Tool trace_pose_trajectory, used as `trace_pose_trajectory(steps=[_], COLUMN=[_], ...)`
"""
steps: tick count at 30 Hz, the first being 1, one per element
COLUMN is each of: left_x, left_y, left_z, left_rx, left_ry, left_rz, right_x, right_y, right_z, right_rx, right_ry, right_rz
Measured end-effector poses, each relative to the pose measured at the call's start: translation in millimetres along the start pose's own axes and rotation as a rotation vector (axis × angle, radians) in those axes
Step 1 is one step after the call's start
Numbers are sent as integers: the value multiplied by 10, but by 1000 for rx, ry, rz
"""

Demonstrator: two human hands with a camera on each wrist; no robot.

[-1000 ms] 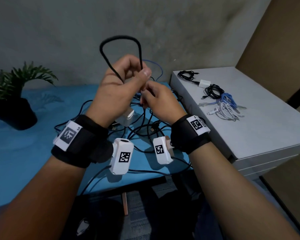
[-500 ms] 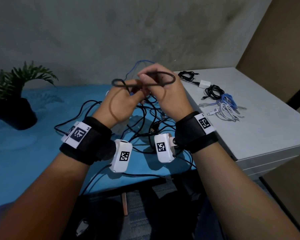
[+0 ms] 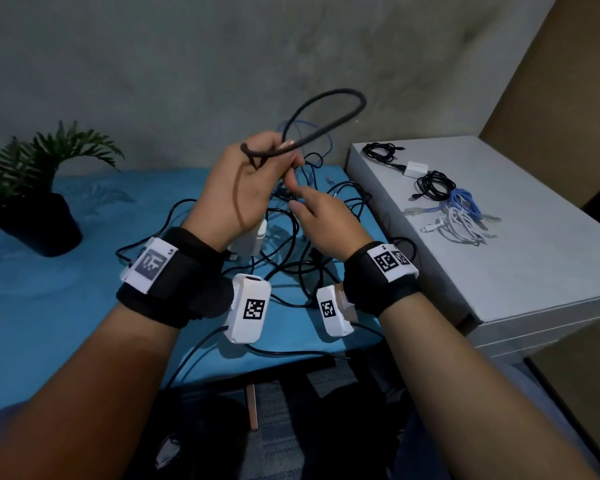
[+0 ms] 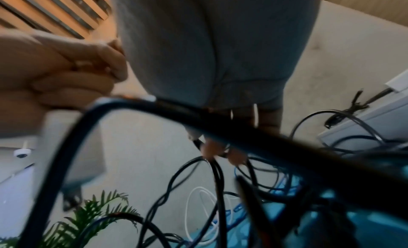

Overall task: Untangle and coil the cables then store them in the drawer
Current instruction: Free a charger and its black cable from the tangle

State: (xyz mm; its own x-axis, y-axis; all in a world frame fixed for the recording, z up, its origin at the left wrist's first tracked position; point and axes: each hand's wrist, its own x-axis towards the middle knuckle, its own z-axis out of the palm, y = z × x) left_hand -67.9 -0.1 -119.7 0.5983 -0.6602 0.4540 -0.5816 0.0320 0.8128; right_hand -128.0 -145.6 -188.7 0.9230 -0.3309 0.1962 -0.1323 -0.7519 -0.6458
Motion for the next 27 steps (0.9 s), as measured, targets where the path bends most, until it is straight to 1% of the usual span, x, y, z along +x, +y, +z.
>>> trace_pose_trajectory(steps=[2,5,9,11,14,16,18,20,21,23,25,26,27], left_x=[-13,-31,-69,-83,-65,-20,7,7,1,-3,0,4,8], left_y=[156,354,434,454,499,490,434,369,341,294,264,254,251], left_z=[-19,-108,-161,-195,-397,-576,-684,-698,-678,-609,-518,-469,-423], left_rx=[-87,-259,-403,-457,-478,-508,-527,-525,-502,-418,-379,-388,-404], left_ry=[-5,23,60,85,133,176,202,192,179,141,95,74,56], left_rz=[49,106,84,76,125,130,104,76,55,11,-28,-45,-60], right_x=[16,11,21,19,26,22,1,-25,-41,-68,-89,-115,-139], right_y=[111,235,263,283,364,385,322,183,87,-119,-300,-384,-440], right_z=[25,85,99,76,72,45,-22,-141,-219,-367,-457,-475,-470], right_rx=[-33,-164,-231,-320,-476,-404,-308,-233,-191,-98,28,97,128], right_ry=[-42,-109,-72,-69,-188,-174,-158,-194,-175,-30,119,143,134], right_rz=[83,200,250,281,300,352,373,349,326,247,121,58,6])
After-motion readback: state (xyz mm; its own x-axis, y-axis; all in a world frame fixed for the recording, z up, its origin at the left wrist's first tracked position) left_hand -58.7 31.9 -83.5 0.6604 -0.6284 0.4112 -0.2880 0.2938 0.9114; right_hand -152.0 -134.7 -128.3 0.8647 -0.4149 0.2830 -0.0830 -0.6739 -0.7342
